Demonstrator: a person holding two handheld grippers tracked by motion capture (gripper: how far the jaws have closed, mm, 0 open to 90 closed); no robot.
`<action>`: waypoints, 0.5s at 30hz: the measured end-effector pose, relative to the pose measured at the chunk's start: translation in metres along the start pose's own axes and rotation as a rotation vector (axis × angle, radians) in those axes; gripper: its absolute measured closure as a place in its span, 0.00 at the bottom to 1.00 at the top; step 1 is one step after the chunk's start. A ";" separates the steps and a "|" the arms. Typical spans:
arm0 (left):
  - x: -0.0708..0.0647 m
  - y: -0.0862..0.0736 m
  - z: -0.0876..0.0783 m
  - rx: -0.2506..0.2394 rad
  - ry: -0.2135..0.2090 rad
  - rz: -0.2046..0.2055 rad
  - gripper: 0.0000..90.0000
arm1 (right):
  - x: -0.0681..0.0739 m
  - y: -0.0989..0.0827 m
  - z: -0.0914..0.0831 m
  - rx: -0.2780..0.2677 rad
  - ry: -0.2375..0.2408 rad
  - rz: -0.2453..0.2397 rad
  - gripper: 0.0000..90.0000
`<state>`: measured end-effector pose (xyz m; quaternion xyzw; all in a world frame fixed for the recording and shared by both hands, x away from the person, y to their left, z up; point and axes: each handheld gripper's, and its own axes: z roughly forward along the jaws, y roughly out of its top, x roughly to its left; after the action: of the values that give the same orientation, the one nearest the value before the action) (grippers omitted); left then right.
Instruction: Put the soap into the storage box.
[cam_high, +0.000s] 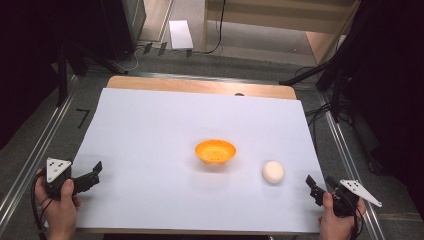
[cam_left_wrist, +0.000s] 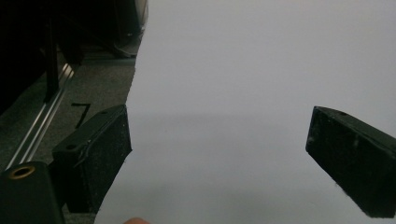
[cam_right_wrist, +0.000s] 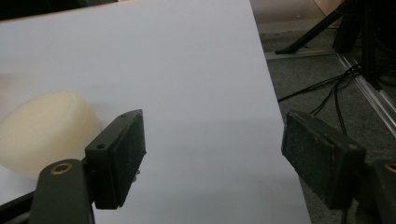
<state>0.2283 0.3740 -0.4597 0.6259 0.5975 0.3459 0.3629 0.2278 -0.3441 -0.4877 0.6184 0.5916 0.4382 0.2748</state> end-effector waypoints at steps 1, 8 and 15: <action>0.000 0.000 0.000 -0.001 0.001 0.003 0.08 | 0.001 0.001 0.001 0.004 -0.009 -0.016 0.25; -0.003 0.000 0.000 0.001 0.010 0.024 0.08 | 0.009 0.012 0.003 0.104 -0.015 -0.055 0.19; -0.003 -0.001 0.000 0.001 0.006 0.023 0.08 | 0.015 0.030 0.003 0.252 -0.003 -0.055 0.17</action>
<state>0.2282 0.3713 -0.4604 0.6318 0.5916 0.3517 0.3566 0.2437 -0.3333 -0.4604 0.6324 0.6581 0.3518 0.2078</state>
